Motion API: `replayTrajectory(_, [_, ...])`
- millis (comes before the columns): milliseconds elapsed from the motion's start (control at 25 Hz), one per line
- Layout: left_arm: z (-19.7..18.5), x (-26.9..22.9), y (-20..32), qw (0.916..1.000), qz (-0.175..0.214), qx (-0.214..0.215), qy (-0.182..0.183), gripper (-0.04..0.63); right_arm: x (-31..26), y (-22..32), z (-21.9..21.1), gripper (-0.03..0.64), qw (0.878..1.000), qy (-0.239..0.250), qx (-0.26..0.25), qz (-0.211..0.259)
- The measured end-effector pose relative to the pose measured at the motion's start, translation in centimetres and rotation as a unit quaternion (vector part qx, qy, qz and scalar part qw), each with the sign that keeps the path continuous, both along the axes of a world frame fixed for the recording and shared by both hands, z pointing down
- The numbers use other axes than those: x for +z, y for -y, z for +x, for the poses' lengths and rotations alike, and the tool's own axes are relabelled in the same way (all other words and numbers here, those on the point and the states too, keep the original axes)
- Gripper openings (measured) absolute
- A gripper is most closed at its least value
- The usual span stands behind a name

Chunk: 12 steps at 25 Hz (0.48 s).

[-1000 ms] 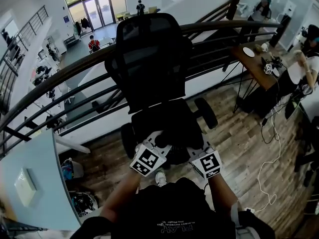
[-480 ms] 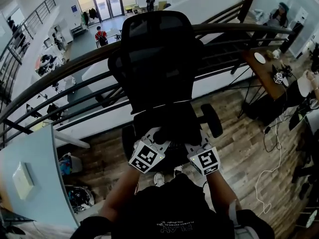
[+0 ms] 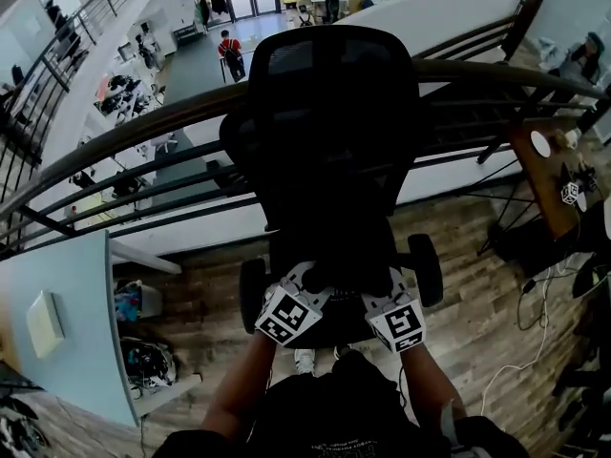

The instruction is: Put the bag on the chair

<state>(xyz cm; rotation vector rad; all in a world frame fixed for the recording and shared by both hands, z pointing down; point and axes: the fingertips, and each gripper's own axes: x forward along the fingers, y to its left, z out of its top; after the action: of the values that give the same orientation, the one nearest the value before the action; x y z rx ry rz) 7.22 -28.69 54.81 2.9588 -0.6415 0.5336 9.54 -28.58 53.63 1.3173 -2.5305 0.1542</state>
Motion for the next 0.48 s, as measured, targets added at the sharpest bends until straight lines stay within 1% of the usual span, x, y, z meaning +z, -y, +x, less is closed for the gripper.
replayTrajectory(320, [0.3,4.2,4.8,0.9991,-0.026,-0.029,0.016,0.038,4.4,5.0,0.4,0.046,0.999,0.002,-0.04,-0.026])
replayTrajectory(480, [0.3,6.7,7.0,0.9979,-0.044,-0.045,0.017,0.038,6.7,7.2,0.2,0.044,0.997,0.004,-0.055,-0.045])
